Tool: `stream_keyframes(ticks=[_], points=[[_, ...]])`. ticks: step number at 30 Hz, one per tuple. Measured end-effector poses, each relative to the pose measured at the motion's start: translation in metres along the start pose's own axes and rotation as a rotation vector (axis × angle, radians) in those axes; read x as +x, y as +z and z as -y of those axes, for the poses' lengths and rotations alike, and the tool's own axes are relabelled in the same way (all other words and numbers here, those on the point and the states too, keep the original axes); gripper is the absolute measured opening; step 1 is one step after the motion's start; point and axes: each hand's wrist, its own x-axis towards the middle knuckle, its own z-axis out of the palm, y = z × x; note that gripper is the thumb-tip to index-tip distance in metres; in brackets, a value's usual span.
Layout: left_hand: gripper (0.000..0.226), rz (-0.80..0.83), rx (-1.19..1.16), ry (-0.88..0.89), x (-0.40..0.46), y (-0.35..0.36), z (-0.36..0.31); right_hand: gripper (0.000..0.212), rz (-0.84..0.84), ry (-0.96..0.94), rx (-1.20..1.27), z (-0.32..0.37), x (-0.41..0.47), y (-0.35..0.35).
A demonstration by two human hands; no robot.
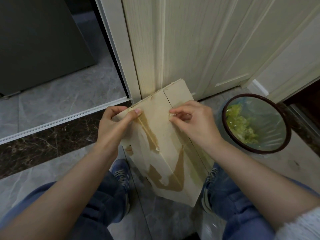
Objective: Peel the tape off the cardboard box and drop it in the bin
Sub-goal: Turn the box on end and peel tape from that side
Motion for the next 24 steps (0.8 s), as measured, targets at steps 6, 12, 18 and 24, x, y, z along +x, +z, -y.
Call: stream_keyframes(ticks=[6,12,18,24], points=[[0.049,0.028,-0.013,-0.008,-0.003,0.002,-0.003,0.004,0.02,-0.068,-0.218,0.001,-0.002,0.003],[0.027,-0.003,-0.014,0.007,0.0,0.001,-0.001,0.013,0.143,0.343,-0.017,-0.004,0.0,0.005],[0.029,-0.022,-0.007,0.002,0.001,0.001,0.0,0.016,0.088,0.597,0.236,-0.009,0.004,0.009],[0.031,-0.022,0.001,0.008,-0.001,0.0,-0.001,0.014,-0.008,0.716,0.447,-0.004,0.004,0.01]])
